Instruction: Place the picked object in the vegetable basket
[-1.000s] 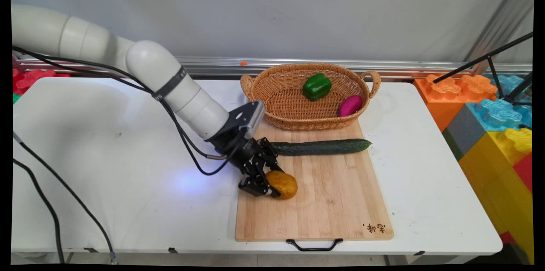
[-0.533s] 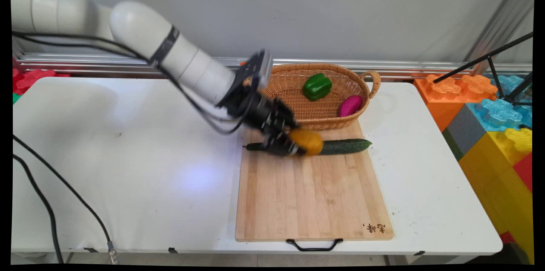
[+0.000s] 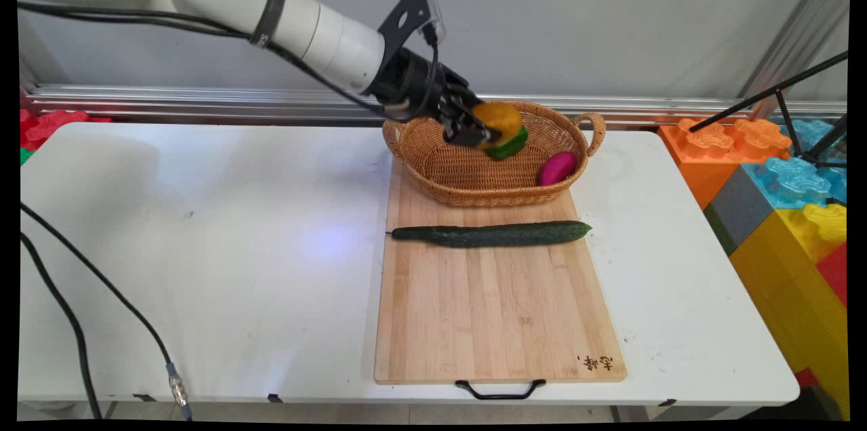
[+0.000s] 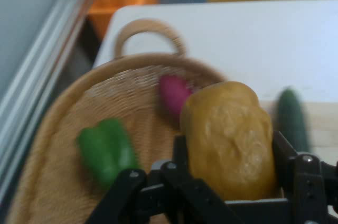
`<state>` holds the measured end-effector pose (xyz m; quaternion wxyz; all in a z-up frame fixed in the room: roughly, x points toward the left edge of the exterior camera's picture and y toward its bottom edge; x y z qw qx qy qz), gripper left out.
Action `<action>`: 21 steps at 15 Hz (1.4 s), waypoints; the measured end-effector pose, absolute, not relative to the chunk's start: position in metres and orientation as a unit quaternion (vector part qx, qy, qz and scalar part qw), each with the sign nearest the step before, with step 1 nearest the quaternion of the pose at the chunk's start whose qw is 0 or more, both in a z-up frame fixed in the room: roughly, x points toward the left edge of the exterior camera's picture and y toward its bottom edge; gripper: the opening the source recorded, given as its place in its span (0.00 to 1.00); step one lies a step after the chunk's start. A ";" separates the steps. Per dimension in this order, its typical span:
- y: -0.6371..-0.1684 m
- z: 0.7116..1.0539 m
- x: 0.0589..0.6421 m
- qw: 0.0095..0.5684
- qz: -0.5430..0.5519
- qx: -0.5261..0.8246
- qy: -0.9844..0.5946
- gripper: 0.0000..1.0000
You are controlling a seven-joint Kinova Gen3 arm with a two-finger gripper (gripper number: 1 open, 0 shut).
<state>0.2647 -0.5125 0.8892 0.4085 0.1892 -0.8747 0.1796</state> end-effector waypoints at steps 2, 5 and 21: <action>-0.531 0.887 0.274 0.382 0.206 0.226 -0.872 0.00; -0.553 0.878 0.283 0.348 0.229 0.266 -0.869 0.00; -0.609 0.806 0.275 0.266 0.214 0.372 -0.863 0.00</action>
